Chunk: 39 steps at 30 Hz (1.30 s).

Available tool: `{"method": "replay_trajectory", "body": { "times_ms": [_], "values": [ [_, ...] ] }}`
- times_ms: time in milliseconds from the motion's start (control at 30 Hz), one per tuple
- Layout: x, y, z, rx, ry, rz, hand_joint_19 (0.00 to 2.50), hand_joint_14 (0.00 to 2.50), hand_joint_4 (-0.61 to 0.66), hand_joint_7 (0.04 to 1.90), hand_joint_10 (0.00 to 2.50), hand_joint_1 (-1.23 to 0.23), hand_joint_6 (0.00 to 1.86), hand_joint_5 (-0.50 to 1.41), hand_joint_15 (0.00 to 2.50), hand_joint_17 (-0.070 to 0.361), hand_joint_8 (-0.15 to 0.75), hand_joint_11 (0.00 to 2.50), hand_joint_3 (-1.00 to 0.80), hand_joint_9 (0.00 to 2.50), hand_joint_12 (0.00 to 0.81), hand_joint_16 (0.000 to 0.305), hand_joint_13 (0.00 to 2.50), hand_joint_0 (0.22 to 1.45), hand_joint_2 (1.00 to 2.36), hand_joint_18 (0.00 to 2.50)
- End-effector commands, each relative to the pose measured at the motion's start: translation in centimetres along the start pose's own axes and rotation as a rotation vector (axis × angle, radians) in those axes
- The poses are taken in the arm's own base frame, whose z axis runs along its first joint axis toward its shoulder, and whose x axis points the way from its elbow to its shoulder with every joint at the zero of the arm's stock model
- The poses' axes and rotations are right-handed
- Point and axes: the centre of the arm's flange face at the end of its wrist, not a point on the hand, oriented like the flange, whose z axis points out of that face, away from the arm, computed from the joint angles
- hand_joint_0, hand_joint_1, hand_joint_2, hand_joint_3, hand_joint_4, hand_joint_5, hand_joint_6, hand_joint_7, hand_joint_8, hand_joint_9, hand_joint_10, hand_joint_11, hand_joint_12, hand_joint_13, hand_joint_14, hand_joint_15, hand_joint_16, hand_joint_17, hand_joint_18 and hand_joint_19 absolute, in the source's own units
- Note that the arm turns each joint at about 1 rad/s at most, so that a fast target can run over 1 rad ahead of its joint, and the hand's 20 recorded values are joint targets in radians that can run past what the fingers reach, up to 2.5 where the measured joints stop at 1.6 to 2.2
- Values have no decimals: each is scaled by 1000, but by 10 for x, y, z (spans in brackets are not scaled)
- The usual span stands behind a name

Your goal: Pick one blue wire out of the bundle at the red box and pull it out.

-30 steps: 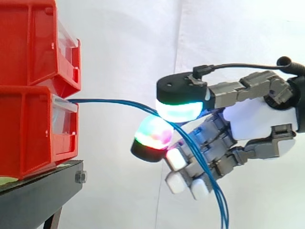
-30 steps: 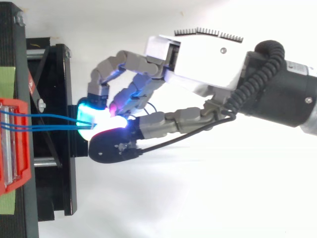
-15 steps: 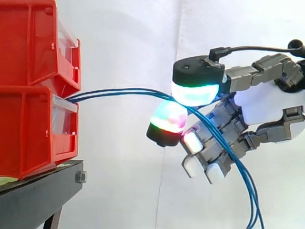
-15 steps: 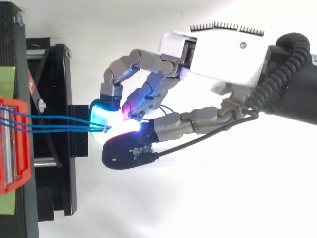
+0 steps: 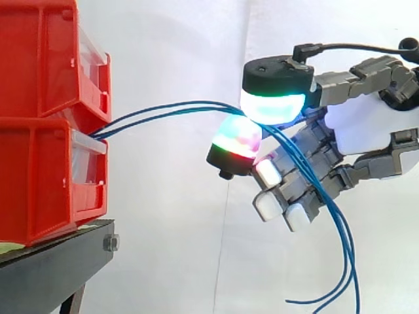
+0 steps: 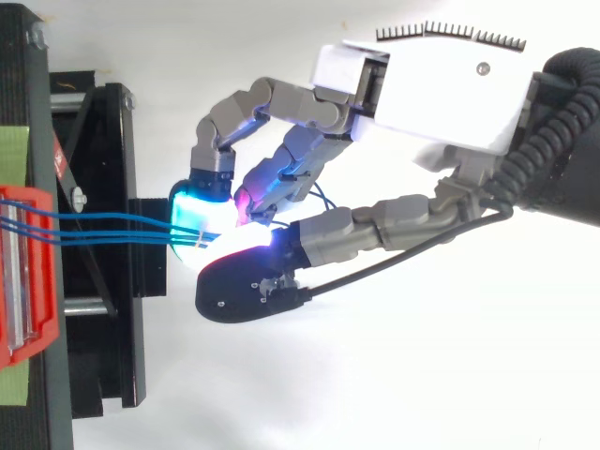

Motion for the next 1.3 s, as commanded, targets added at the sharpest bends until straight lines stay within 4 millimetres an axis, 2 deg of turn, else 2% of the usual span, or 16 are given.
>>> {"method": "replay_trajectory", "body": {
  "times_ms": [0, 333, 567, 900, 1033, 1133, 1267],
  "values": [
    [-1, 2, -1, -3, 0, 5, 488, 14, 228, 1158, 13, -897, 964, -181, 436, 111, 417, 725, -139, 890, 423, 49, 857, 706, 1019, 879],
    [-3, 3, -1, -4, 0, 31, 480, 12, 281, 930, 11, -910, 974, -200, 440, 112, 391, 752, -196, 825, 418, 50, 825, 740, 1017, 858],
    [-6, 2, 0, -4, -1, 33, 477, 12, 283, 909, 9, -933, 974, -207, 431, 112, 389, 754, -246, 803, 417, 50, 816, 743, 1016, 860],
    [-8, 1, 0, 3, 15, 30, 448, 12, 279, 899, 9, -988, 975, -213, 426, 113, 382, 759, -405, 781, 415, 50, 813, 767, 1006, 879],
    [-8, 1, 0, 2, 21, 30, 468, 13, 257, 885, 12, -963, 970, -208, 439, 113, 375, 753, -450, 788, 416, 50, 813, 699, 1003, 879],
    [-8, 1, 0, 2, 21, 30, 526, 14, 244, 918, 10, -868, 943, -186, 451, 115, 393, 754, -495, 855, 424, 51, 822, 588, 1000, 862],
    [-8, 1, 0, 2, 21, 30, 564, 13, 228, 924, 11, -772, 927, -173, 463, 118, 396, 729, -488, 903, 429, 53, 838, 541, 1001, 867]
  ]
}}
